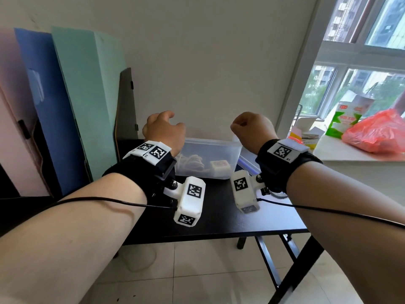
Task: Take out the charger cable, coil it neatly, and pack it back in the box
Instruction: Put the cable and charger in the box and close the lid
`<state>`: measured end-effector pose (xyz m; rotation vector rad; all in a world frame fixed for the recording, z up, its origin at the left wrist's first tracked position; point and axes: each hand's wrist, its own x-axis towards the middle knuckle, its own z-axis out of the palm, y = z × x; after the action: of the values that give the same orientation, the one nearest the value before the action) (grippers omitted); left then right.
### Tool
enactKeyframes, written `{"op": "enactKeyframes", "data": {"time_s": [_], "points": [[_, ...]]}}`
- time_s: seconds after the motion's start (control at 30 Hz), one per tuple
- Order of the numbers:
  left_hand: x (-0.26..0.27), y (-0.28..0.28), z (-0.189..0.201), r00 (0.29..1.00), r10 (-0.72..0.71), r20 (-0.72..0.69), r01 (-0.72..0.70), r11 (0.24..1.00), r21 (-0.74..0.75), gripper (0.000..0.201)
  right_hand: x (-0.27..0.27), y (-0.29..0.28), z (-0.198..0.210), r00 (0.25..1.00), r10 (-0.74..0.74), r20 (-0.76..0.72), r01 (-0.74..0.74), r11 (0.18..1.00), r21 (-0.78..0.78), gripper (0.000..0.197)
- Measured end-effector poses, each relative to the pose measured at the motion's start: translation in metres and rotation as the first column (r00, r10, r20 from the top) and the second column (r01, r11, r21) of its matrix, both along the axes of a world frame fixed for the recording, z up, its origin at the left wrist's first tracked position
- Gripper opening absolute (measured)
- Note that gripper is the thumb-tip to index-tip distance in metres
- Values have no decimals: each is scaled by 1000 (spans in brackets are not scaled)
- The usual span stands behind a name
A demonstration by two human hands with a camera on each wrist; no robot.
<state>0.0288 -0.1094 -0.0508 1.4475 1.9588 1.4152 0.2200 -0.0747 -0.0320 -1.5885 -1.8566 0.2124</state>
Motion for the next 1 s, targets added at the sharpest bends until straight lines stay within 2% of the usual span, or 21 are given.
{"op": "enactKeyframes", "data": {"time_s": [0.13,0.23,0.4,0.53,0.67,0.77,1.0], "points": [[19,-5,4,1000,-5,-22,6,1000,19,46,25,-5,-9,994,-81,-70,85,995,52,29],[33,-6,3,998,-40,-54,40,999,2,40,49,-6,-24,985,-154,-72,156,988,17,35],[57,-9,-3,991,-132,-23,131,991,-22,32,87,-6,-74,946,-280,165,312,923,-224,44],[72,-10,-5,988,-149,-42,148,989,-22,25,100,-9,-94,902,-243,358,358,883,-304,56],[82,-9,-7,987,-129,-97,126,991,-43,27,105,-9,-104,895,-206,397,355,867,-349,67],[86,-10,-7,983,-111,-148,104,993,-55,26,106,-6,-103,890,-169,423,326,885,-331,61],[92,-13,-11,970,-128,-209,115,991,-75,24,102,-8,-89,813,-85,576,295,913,-281,24]]}}
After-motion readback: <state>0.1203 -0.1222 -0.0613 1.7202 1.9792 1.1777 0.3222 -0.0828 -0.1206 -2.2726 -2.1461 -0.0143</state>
